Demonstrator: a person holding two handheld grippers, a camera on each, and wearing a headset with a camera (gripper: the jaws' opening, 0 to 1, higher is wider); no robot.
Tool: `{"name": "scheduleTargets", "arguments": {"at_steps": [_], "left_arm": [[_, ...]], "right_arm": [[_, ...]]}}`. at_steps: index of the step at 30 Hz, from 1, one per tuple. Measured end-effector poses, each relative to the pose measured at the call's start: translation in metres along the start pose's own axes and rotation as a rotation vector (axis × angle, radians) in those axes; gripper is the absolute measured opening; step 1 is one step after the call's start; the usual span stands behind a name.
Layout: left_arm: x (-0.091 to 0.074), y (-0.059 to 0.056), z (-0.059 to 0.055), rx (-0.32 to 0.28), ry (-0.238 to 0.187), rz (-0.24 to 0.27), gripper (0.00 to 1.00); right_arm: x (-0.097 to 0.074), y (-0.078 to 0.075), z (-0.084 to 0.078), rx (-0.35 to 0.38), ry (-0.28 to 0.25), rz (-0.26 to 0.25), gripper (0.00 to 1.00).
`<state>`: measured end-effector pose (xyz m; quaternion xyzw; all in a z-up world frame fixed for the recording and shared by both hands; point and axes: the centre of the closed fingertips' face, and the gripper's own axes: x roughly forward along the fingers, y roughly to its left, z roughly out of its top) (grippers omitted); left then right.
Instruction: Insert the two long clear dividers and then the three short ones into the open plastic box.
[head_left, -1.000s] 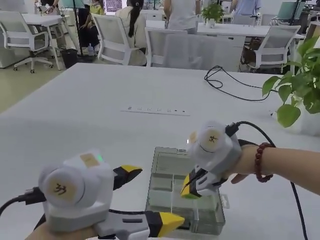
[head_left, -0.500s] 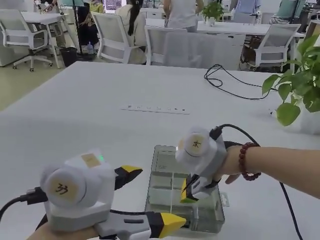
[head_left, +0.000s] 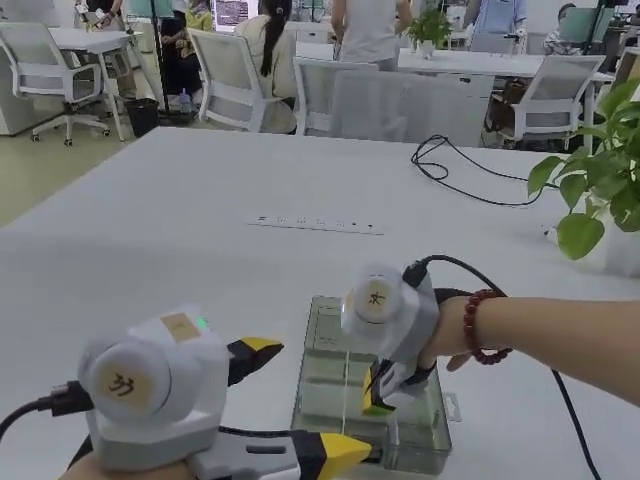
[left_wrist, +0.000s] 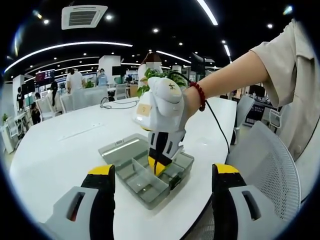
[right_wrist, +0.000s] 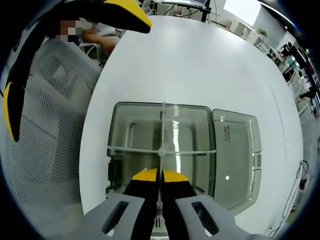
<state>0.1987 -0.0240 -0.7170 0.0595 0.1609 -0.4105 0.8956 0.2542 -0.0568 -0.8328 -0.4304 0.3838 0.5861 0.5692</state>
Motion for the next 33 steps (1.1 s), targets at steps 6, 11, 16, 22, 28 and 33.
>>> {"name": "scheduleTargets", "arguments": {"at_steps": [6,11,16,22,28,33], "left_arm": [[-0.001,-0.002,0.000,-0.006,-0.006,-0.001,0.82],[0.000,-0.002,0.000,-0.008,-0.004,0.001,0.83],[-0.001,-0.002,0.000,-0.008,-0.002,0.008,0.85],[0.000,-0.002,0.001,-0.006,-0.002,0.013,0.86],[-0.001,-0.001,0.001,-0.003,-0.002,0.018,0.88],[-0.001,0.000,0.003,-0.002,-0.004,0.022,0.89]], "right_arm": [[-0.001,0.000,0.000,0.005,-0.025,-0.011,0.03],[-0.004,-0.002,0.007,0.059,-0.099,-0.025,0.05],[-0.014,-0.002,0.017,0.093,-0.162,-0.021,0.10],[-0.020,0.002,0.021,0.099,-0.192,-0.022,0.19],[-0.026,0.006,0.020,0.116,-0.200,-0.017,0.28],[-0.034,0.007,0.015,0.108,-0.200,-0.030,0.32]]}}
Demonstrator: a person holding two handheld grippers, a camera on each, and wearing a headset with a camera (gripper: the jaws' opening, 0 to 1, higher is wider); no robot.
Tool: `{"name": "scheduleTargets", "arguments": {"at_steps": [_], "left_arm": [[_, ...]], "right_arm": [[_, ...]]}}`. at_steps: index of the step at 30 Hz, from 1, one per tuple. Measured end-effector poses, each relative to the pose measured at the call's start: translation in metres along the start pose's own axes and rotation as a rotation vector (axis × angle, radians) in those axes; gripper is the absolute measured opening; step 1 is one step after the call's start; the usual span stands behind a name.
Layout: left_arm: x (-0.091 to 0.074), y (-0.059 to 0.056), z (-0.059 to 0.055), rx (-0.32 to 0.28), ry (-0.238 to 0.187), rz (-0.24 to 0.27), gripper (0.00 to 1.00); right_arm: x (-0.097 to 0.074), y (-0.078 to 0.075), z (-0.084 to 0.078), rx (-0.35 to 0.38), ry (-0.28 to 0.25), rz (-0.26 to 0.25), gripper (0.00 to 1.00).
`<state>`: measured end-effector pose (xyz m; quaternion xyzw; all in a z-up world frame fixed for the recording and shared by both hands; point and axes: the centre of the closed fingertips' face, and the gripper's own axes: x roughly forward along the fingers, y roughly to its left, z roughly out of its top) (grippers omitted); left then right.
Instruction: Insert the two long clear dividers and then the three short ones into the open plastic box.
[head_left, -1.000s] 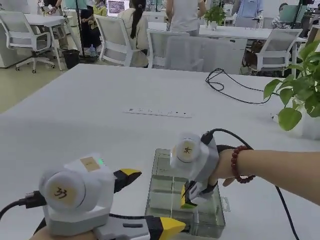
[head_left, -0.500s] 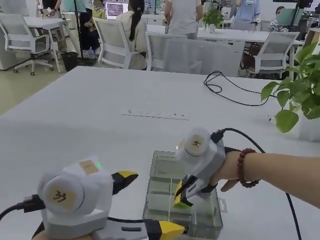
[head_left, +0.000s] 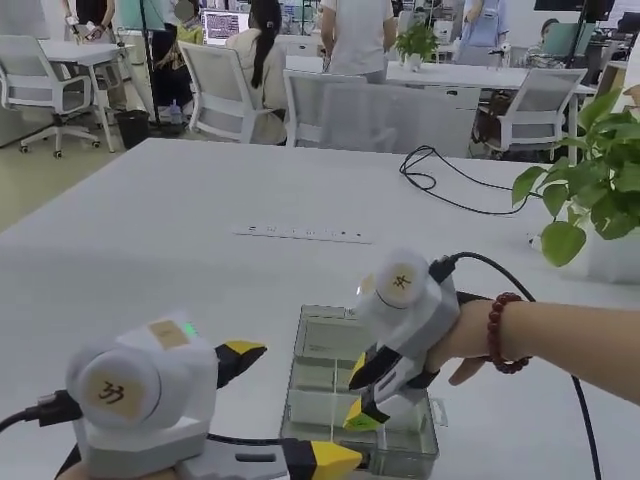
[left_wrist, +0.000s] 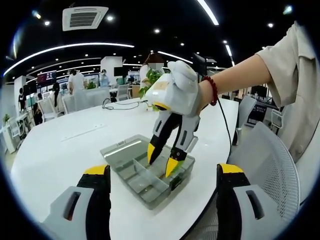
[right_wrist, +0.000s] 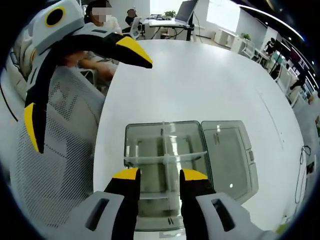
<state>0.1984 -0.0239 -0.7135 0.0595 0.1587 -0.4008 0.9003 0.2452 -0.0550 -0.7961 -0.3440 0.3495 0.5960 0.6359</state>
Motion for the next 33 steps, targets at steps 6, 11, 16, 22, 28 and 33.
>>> {"name": "scheduleTargets", "arguments": {"at_steps": [6,11,16,22,28,33], "left_arm": [[-0.001,0.001,-0.001,-0.007,0.002,-0.001,0.90],[-0.002,0.000,-0.002,-0.007,0.006,-0.001,0.91],[-0.003,0.002,-0.002,-0.019,-0.003,0.006,0.92],[-0.005,0.002,-0.002,-0.023,-0.006,0.012,0.92],[-0.005,0.002,-0.004,-0.031,-0.005,0.022,0.93],[-0.005,0.006,-0.005,-0.042,-0.001,0.040,0.92]], "right_arm": [[-0.011,0.002,-0.006,0.006,-0.016,-0.015,0.37],[-0.021,0.002,-0.011,0.024,-0.033,-0.026,0.39],[-0.032,0.001,-0.018,0.044,-0.047,-0.046,0.40],[-0.045,0.000,-0.030,0.069,-0.061,-0.065,0.42],[-0.058,0.003,-0.051,0.084,-0.039,-0.075,0.44],[-0.067,0.004,-0.070,0.107,-0.021,-0.087,0.45]]}}
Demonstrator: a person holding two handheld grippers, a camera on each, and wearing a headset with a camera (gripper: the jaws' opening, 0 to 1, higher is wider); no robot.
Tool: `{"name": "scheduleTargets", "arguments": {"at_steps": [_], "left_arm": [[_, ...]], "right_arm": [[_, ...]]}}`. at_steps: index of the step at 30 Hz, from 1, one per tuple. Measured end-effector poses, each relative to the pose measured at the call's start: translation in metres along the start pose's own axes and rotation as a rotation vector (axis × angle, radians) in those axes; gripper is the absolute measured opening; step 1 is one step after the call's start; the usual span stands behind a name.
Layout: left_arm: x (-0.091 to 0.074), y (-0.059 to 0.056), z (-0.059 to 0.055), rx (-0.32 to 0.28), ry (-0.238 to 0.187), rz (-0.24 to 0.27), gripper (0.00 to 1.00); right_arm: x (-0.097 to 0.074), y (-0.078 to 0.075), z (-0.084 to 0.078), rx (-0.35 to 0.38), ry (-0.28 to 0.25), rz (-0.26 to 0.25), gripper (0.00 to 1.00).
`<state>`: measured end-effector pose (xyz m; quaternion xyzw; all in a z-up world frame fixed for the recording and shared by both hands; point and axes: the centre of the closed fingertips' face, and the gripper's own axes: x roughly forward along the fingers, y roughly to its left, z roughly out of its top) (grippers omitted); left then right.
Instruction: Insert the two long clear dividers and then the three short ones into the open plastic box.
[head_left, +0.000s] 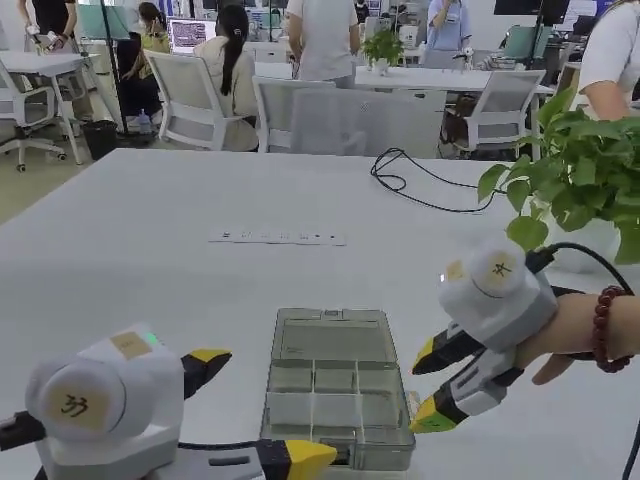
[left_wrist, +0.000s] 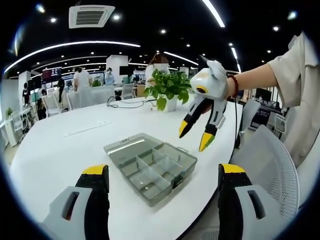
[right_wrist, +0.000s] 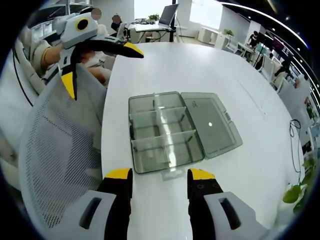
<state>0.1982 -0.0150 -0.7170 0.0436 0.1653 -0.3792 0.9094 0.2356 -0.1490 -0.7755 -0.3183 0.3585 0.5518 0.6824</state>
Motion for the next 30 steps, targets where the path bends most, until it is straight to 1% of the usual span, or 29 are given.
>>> {"name": "scheduleTargets", "arguments": {"at_steps": [2,11,14,16,19,23,27,30], "left_arm": [[-0.001,0.001,-0.001,-0.005,-0.001,0.005,0.92],[-0.003,0.003,-0.005,-0.008,0.022,0.024,0.91],[-0.004,0.003,-0.006,-0.008,0.028,0.031,0.91],[-0.004,0.003,-0.006,-0.010,0.028,0.034,0.91],[-0.004,0.003,-0.008,-0.010,0.037,0.039,0.90],[-0.003,0.002,-0.009,-0.016,0.038,0.040,0.90],[-0.003,0.002,-0.010,-0.012,0.048,0.043,0.90],[-0.003,0.001,-0.010,-0.016,0.045,0.044,0.90]], "right_arm": [[-0.003,-0.001,-0.008,0.006,0.009,-0.007,0.45],[-0.013,-0.004,-0.043,0.039,0.050,-0.025,0.47],[-0.018,-0.008,-0.060,0.042,0.079,-0.046,0.48],[-0.020,-0.008,-0.066,0.046,0.087,-0.042,0.48],[-0.024,-0.009,-0.083,0.042,0.121,-0.051,0.48],[-0.026,-0.012,-0.103,0.035,0.164,-0.070,0.48],[-0.027,-0.014,-0.117,0.039,0.187,-0.074,0.48],[-0.028,-0.014,-0.128,0.047,0.207,-0.072,0.48]]}}
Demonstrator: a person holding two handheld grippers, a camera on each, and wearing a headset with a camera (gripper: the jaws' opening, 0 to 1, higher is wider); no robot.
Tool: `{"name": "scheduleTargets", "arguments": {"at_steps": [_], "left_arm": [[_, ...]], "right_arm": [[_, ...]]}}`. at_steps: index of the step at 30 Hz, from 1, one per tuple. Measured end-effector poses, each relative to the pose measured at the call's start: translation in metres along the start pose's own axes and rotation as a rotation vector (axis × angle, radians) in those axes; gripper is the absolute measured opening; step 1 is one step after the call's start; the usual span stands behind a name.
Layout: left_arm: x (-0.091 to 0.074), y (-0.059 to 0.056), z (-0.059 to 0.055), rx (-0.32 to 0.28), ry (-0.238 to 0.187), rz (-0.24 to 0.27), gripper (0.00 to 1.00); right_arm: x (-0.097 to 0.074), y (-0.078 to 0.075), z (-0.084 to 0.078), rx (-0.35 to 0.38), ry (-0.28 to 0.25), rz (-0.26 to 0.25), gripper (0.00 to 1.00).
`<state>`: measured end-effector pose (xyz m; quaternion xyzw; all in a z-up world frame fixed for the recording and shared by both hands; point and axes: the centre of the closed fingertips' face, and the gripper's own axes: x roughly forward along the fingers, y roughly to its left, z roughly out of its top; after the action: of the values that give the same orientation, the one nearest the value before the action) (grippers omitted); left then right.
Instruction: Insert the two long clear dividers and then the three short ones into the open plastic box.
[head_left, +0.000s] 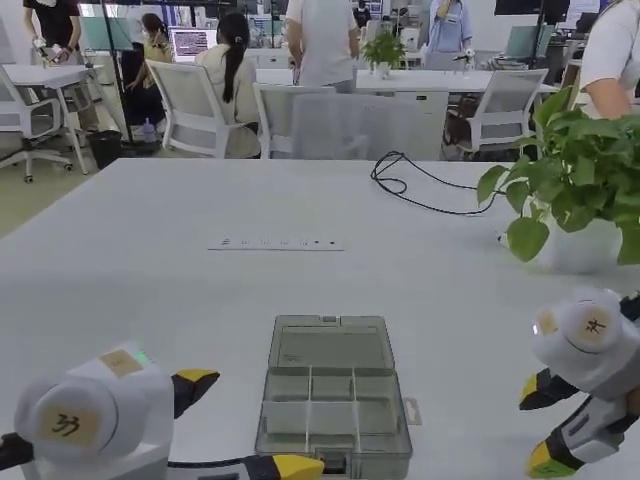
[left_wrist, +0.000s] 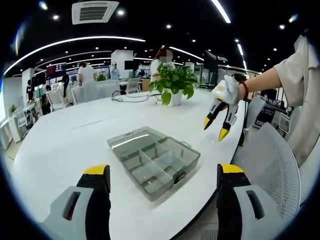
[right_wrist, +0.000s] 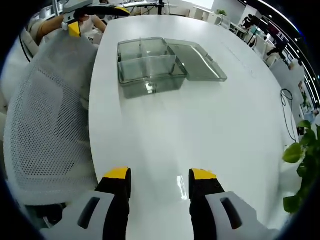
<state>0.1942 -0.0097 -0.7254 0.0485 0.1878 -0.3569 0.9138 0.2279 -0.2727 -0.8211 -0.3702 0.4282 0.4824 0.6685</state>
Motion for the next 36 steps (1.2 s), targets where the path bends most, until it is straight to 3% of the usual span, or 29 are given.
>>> {"name": "scheduleTargets", "arguments": {"at_steps": [14,25,36], "left_arm": [[0.000,0.002,-0.004,0.007,0.020,0.010,0.88],[-0.001,0.009,-0.003,0.009,0.032,0.031,0.87],[0.004,0.012,-0.003,0.010,0.043,0.036,0.86]], "right_arm": [[0.007,-0.011,-0.042,-0.002,0.083,0.008,0.45],[0.012,-0.016,-0.058,-0.070,0.130,0.037,0.43],[0.012,-0.016,-0.060,-0.057,0.108,0.093,0.35]]}}
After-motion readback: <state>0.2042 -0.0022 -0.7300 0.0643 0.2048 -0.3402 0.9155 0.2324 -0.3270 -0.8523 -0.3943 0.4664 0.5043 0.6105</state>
